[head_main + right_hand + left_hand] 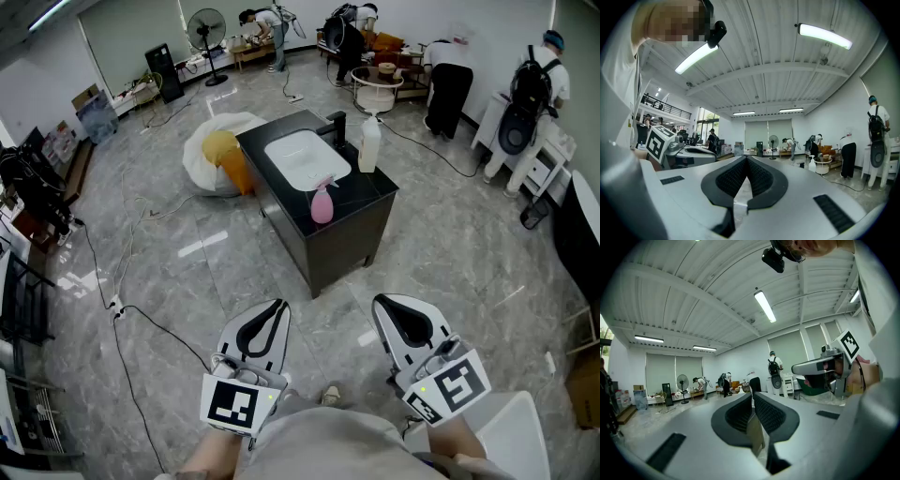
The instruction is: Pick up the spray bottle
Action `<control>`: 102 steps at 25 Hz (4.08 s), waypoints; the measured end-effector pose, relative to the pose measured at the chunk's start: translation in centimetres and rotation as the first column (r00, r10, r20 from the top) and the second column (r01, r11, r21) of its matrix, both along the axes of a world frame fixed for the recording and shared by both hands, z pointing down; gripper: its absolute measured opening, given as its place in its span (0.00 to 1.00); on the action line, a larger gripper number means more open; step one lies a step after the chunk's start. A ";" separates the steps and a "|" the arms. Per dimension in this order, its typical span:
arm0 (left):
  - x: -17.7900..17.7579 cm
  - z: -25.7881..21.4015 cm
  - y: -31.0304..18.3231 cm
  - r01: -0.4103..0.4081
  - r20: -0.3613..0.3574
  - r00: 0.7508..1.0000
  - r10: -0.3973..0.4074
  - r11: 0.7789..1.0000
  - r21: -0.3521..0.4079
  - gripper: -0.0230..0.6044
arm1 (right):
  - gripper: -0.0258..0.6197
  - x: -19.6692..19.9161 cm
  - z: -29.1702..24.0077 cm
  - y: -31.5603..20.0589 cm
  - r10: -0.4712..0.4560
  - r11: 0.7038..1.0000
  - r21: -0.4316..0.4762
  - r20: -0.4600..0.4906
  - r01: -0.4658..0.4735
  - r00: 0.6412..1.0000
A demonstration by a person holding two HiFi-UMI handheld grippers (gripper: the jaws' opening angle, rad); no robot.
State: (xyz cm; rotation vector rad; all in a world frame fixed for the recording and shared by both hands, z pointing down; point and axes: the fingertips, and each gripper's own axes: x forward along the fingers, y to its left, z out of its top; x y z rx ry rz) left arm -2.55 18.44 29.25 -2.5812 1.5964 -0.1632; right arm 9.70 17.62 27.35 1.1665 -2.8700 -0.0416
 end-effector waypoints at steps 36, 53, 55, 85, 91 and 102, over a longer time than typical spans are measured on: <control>3.7 2.2 -4.5 -0.018 0.088 0.996 0.020 1.000 -0.017 0.09 | 0.47 4.6 3.6 -5.4 0.048 0.993 -0.112 0.034 -0.044 0.998; -2.2 4.1 -19.4 -0.041 0.064 0.997 0.045 0.997 -0.060 0.09 | 0.47 -0.1 6.3 -20.7 0.144 0.974 -0.170 -0.033 -0.147 0.989; -3.3 4.5 -21.7 -0.053 0.045 0.997 0.057 0.995 -0.087 0.09 | 0.47 -1.0 6.5 -23.1 0.155 0.972 -0.172 -0.060 -0.163 0.986; -10.4 15.0 -43.3 -0.267 0.054 0.954 0.295 0.917 -0.296 0.09 | 0.47 -9.5 22.2 -43.2 0.217 0.856 -0.394 -0.310 -0.333 0.925; -9.2 17.9 -44.8 -0.267 0.052 0.951 0.305 0.895 -0.358 0.09 | 0.47 -9.1 26.1 -44.9 0.174 0.831 -0.451 -0.343 -0.324 0.923; -7.7 22.7 -45.8 -0.235 0.101 0.944 0.315 0.854 -0.464 0.09 | 0.47 -9.7 32.4 -46.9 0.053 0.799 -0.531 -0.405 -0.282 0.913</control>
